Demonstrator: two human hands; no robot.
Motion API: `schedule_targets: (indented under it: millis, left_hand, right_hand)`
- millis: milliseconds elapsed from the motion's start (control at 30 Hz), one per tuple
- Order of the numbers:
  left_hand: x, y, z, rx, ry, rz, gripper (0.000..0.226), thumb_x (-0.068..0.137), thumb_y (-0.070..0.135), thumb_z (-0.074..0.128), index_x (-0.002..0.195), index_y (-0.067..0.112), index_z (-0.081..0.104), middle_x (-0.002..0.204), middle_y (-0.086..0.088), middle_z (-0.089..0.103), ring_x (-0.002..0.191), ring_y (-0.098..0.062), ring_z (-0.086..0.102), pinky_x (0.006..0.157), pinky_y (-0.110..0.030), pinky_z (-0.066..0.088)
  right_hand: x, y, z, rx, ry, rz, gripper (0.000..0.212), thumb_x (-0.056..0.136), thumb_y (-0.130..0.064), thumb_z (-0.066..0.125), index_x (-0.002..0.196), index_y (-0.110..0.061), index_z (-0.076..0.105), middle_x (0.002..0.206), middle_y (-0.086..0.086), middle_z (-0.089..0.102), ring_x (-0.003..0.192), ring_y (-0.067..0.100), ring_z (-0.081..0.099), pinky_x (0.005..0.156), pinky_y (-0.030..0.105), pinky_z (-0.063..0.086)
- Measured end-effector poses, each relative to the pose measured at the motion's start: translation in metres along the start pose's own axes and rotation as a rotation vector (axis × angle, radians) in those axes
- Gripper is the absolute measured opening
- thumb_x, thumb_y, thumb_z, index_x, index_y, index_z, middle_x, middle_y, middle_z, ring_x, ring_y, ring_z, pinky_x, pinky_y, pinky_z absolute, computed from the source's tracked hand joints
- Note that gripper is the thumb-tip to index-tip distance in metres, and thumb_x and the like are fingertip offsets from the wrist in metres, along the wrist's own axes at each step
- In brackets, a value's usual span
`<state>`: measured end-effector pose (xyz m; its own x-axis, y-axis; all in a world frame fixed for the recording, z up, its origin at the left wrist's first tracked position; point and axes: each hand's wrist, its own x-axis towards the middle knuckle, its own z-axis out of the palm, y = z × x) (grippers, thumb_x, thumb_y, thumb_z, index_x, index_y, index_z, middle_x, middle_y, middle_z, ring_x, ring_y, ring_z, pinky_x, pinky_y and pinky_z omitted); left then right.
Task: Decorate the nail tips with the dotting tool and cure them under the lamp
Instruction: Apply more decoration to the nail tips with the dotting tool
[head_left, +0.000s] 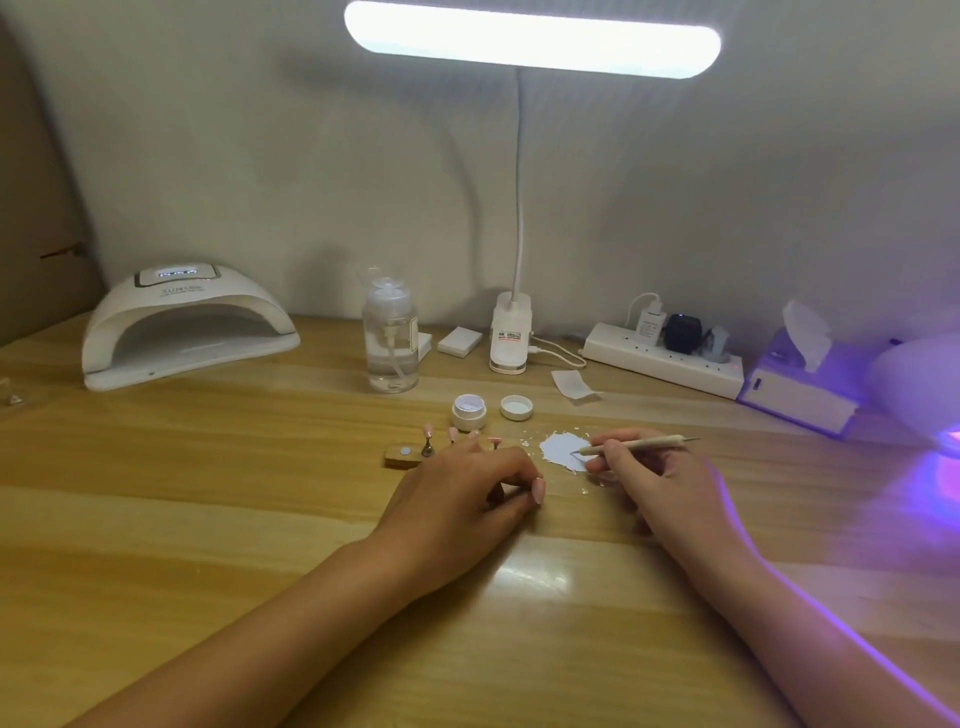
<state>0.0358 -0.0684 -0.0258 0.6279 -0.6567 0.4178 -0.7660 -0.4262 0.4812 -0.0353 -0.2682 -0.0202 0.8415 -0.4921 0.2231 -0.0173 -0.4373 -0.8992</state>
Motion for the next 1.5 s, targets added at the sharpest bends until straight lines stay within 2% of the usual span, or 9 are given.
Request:
schedule_targets:
  millis: [533,600,733,867,1033,1133,1233,1333,1500]
  left_hand:
    - [0.007,-0.006,-0.002,-0.095,-0.028,-0.034,0.011,0.091,0.038,0.065,0.091,0.03,0.073,0.086,0.013,0.068,0.081,-0.003,0.056,0.084,-0.038,0.049]
    - [0.008,-0.008,-0.003,-0.115,-0.037,-0.033,0.012,0.09,0.041,0.066,0.09,0.031,0.074,0.085,0.014,0.066,0.086,-0.002,0.057,0.102,-0.035,0.041]
    - [0.01,-0.01,-0.008,-0.122,-0.06,0.011,0.007,0.088,0.038,0.069,0.089,0.033,0.074,0.079,0.015,0.064,0.074,0.002,0.054,0.075,-0.025,0.038]
    - [0.01,-0.01,-0.006,-0.138,-0.026,-0.018,0.01,0.087,0.035,0.07,0.081,0.041,0.067,0.076,0.03,0.062,0.069,0.002,0.058,0.108,-0.022,0.022]
    - [0.009,-0.009,-0.007,-0.087,-0.008,-0.022,0.018,0.085,0.034,0.073,0.076,0.044,0.061,0.073,0.037,0.059,0.069,0.003,0.058,0.091,0.006,0.012]
    - [0.01,-0.01,-0.006,-0.102,-0.009,-0.005,0.014,0.085,0.037,0.073,0.078,0.043,0.062,0.078,0.024,0.063,0.068,0.0,0.057,0.077,-0.009,0.034]
    - [0.011,-0.01,-0.006,-0.113,-0.012,0.01,0.008,0.086,0.036,0.072,0.082,0.037,0.065,0.085,0.019,0.068,0.067,0.004,0.056,0.068,-0.019,0.035]
    - [0.01,-0.01,-0.007,-0.14,-0.008,0.007,0.011,0.086,0.034,0.072,0.081,0.04,0.064,0.086,0.02,0.069,0.07,0.012,0.057,0.086,-0.02,0.038]
    - [0.011,-0.009,-0.006,-0.144,0.015,-0.034,0.017,0.085,0.031,0.073,0.077,0.04,0.062,0.072,0.037,0.06,0.071,0.012,0.058,0.107,-0.037,0.015]
  right_hand:
    - [-0.004,-0.005,-0.002,0.02,0.009,-0.003,0.018,0.095,-0.022,0.061,0.088,-0.03,0.076,0.077,-0.017,0.075,0.053,-0.01,0.06,0.055,0.012,0.04]
    - [-0.005,-0.006,-0.002,0.022,-0.016,-0.005,0.018,0.095,-0.022,0.062,0.088,-0.028,0.077,0.079,-0.016,0.076,0.052,-0.01,0.058,0.05,0.011,0.04]
    - [-0.005,-0.009,-0.003,0.116,0.054,0.016,0.017,0.096,-0.019,0.061,0.092,-0.027,0.075,0.084,-0.008,0.077,0.053,-0.003,0.06,0.044,0.018,0.044]
    - [-0.008,-0.02,-0.007,0.251,0.084,-0.011,0.004,0.091,-0.023,0.069,0.095,-0.024,0.07,0.084,-0.006,0.075,0.059,0.005,0.065,0.045,0.018,0.047]
    - [-0.013,-0.03,0.001,0.466,0.078,0.176,0.021,0.089,-0.024,0.072,0.082,-0.015,0.055,0.055,-0.003,0.056,0.042,0.005,0.044,0.037,0.017,0.033]
    - [-0.02,-0.035,0.018,0.528,0.026,0.275,0.016,0.093,-0.025,0.067,0.088,-0.012,0.06,0.06,0.001,0.067,0.044,0.007,0.053,0.038,0.016,0.039]
    - [-0.025,-0.036,0.028,0.494,0.044,0.231,0.028,0.088,-0.034,0.072,0.092,-0.008,0.064,0.066,0.003,0.072,0.048,0.006,0.057,0.043,0.018,0.045]
    - [-0.023,-0.036,0.031,0.483,0.101,0.231,0.025,0.087,-0.029,0.074,0.09,-0.007,0.062,0.063,0.004,0.072,0.045,0.006,0.057,0.044,0.018,0.048]
    - [-0.024,-0.035,0.036,0.483,0.086,0.194,0.019,0.09,-0.019,0.068,0.08,-0.009,0.056,0.062,0.008,0.071,0.045,0.009,0.057,0.045,0.019,0.049]
